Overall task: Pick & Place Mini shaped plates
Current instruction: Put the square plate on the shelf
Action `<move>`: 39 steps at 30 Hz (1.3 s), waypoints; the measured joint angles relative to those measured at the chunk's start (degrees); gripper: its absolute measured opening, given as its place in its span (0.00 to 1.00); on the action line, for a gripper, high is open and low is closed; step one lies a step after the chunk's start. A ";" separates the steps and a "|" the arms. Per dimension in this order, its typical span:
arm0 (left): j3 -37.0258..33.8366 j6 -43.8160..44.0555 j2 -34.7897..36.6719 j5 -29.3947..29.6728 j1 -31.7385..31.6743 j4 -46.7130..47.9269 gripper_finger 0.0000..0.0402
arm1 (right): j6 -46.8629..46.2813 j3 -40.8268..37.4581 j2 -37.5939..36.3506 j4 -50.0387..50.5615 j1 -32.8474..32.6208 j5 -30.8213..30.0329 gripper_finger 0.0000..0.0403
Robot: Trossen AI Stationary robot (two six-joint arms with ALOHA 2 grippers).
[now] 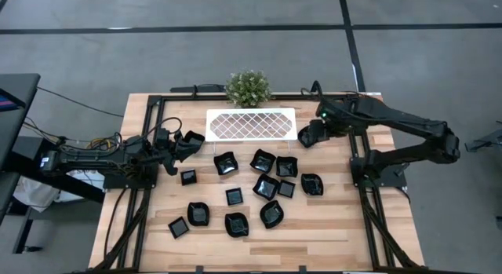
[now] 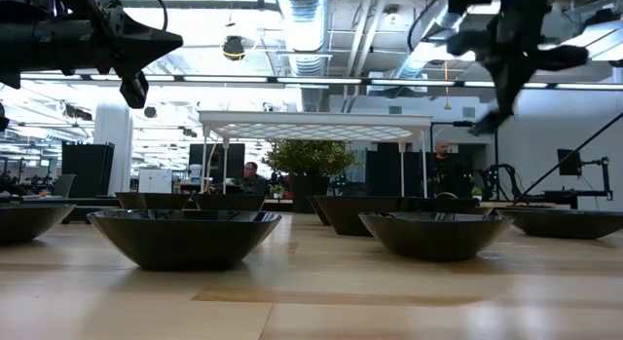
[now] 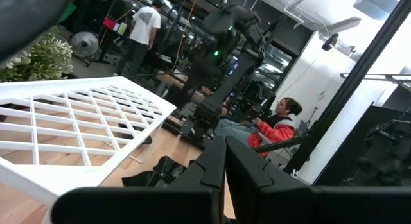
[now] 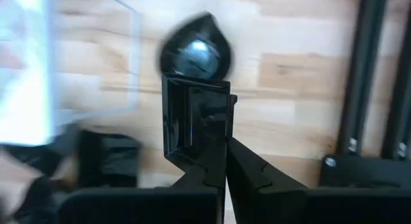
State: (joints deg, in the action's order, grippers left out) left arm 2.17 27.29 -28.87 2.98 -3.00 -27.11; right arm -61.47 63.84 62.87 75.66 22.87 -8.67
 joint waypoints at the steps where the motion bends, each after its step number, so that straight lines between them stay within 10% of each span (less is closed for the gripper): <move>1: 0.00 0.00 0.00 0.00 0.01 0.00 0.03 | 0.67 1.20 -0.17 -0.15 0.00 0.00 0.00; 21: 0.00 0.00 -0.01 -0.01 0.01 0.00 0.03 | 13.41 8.10 0.18 -25.49 0.00 10.68 0.00; 39: 0.00 0.00 0.01 -0.01 -0.01 -0.39 0.03 | 3.05 8.10 4.59 -34.36 -1.46 11.21 0.00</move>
State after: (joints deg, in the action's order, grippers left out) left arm 2.17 27.29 -28.86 2.96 -3.01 -27.51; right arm -58.42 71.94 67.45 41.29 21.41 2.55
